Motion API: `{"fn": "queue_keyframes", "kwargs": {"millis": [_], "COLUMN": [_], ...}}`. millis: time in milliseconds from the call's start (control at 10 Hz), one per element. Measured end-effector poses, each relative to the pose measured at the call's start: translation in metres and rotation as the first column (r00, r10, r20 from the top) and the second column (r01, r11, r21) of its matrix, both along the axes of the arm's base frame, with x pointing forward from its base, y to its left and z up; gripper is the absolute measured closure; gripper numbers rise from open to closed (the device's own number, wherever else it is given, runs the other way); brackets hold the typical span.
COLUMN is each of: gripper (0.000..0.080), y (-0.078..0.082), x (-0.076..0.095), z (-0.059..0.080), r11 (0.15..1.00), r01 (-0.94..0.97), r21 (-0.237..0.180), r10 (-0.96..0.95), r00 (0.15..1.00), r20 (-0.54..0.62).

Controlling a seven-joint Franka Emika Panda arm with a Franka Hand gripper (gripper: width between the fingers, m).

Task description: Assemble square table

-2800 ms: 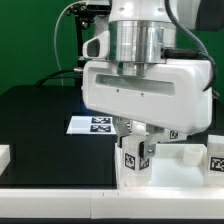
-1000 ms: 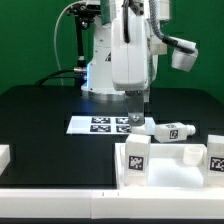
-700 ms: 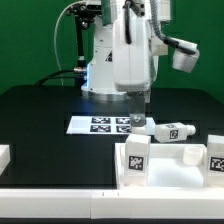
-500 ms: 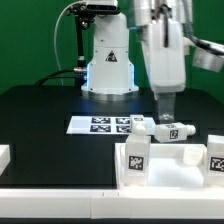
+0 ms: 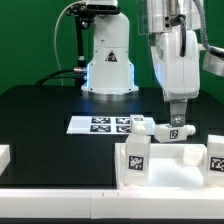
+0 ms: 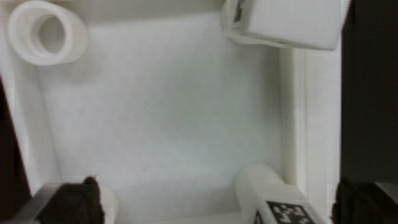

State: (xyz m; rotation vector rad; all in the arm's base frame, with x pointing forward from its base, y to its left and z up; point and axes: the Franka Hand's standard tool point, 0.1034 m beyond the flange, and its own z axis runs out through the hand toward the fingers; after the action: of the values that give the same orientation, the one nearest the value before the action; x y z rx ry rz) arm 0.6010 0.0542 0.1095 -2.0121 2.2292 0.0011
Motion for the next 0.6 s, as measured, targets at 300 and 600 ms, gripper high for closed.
{"fn": "queue_keyframes", "kwargs": {"millis": [300,600], "gripper": [0.0150,0.0150], "y": [-0.006,-0.005], "x": [-0.050,-0.053], "z": [-0.030,-0.035], "r11": [0.999,0.999], "r01": [-0.038,-0.042], "r21": [-0.025,-0.030], "r10": [0.037,0.041], "r00": [0.999,0.998], "r20": [-0.035,-0.047]}}
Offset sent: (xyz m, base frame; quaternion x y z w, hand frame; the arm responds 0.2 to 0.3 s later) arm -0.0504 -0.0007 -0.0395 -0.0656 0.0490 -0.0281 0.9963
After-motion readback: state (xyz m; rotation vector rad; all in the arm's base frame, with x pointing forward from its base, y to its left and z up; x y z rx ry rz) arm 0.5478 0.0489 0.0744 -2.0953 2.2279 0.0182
